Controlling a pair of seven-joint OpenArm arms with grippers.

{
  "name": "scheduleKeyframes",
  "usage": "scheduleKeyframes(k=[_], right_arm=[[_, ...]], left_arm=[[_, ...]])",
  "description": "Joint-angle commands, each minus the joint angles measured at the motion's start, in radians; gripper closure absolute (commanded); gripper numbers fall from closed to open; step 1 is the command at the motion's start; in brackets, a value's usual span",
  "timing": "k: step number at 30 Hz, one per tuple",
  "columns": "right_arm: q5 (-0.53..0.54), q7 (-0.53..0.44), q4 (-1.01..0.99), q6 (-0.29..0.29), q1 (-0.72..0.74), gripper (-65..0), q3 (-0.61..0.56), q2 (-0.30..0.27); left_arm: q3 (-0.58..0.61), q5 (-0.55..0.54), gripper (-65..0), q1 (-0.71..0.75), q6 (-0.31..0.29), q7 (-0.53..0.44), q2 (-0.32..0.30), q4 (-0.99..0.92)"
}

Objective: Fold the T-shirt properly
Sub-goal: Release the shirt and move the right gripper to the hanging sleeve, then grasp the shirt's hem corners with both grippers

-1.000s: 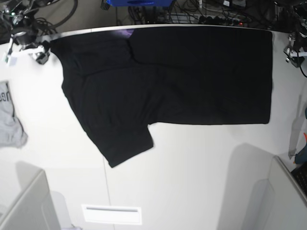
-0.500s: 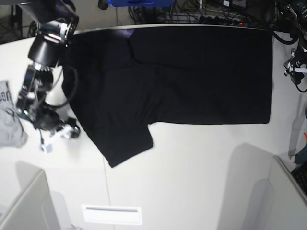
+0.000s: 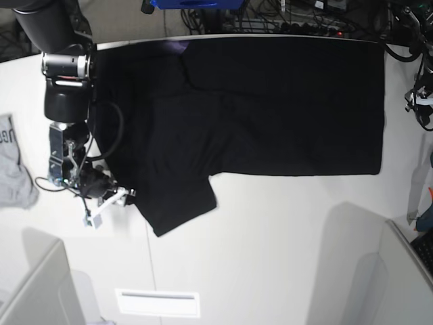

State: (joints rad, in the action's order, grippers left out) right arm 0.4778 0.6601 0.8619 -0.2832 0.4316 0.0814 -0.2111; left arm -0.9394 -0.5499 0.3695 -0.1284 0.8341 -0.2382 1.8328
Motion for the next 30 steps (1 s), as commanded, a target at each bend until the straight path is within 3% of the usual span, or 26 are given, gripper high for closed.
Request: scheduleKeyframes(k=[1, 5, 10, 12, 14, 15, 18, 26, 30], right_arm=[[0.005, 0.005, 0.009, -0.001, 0.019, -36.0, -0.013, -0.007], [0.005, 0.003, 0.012, -0.001, 0.008, -35.6, -0.039, -0.006], [0.005, -0.003, 0.007, -0.001, 0.006, -32.4, -0.039, -0.003], [0.005, -0.003, 0.007, -0.001, 0.005, -20.1, -0.035, -0.003], [0.006, -0.003, 0.007, -0.001, 0.005, -3.9, -0.035, -0.003], [0.008, 0.002, 0.007, -0.001, 0.005, 0.0, -0.032, -0.003], [0.008, 0.003, 0.007, -0.001, 0.006, 0.0, -0.032, -0.001], [0.008, 0.003, 0.007, -0.001, 0.006, 0.0, -0.032, 0.000], [0.008, 0.003, 0.010, -0.001, 0.006, 0.0, -0.032, 0.000]], left_arm=[[-0.003, -0.005, -42.8, 0.001, 0.000, -0.019, -0.020, 0.000], [-0.003, -0.005, -42.9, -0.034, 0.000, -0.019, -0.025, -0.063], [0.058, -0.003, -43.1, -0.096, 0.000, -0.017, -0.083, -0.150], [0.104, -0.003, -47.2, -0.126, 0.000, -0.017, -0.106, -0.181], [0.150, -0.003, -55.8, -0.160, 0.000, -0.017, -0.132, -0.201], [0.170, -0.003, -60.4, -0.178, 0.000, -0.017, -0.143, -0.213], [0.211, -0.003, -65.0, -0.264, 0.000, -0.017, -0.163, -0.269], [0.435, -0.002, -60.2, -0.518, 0.000, -0.023, -0.207, -0.580], [0.517, 0.106, -60.2, -0.603, 0.000, -0.025, -0.204, -0.680]])
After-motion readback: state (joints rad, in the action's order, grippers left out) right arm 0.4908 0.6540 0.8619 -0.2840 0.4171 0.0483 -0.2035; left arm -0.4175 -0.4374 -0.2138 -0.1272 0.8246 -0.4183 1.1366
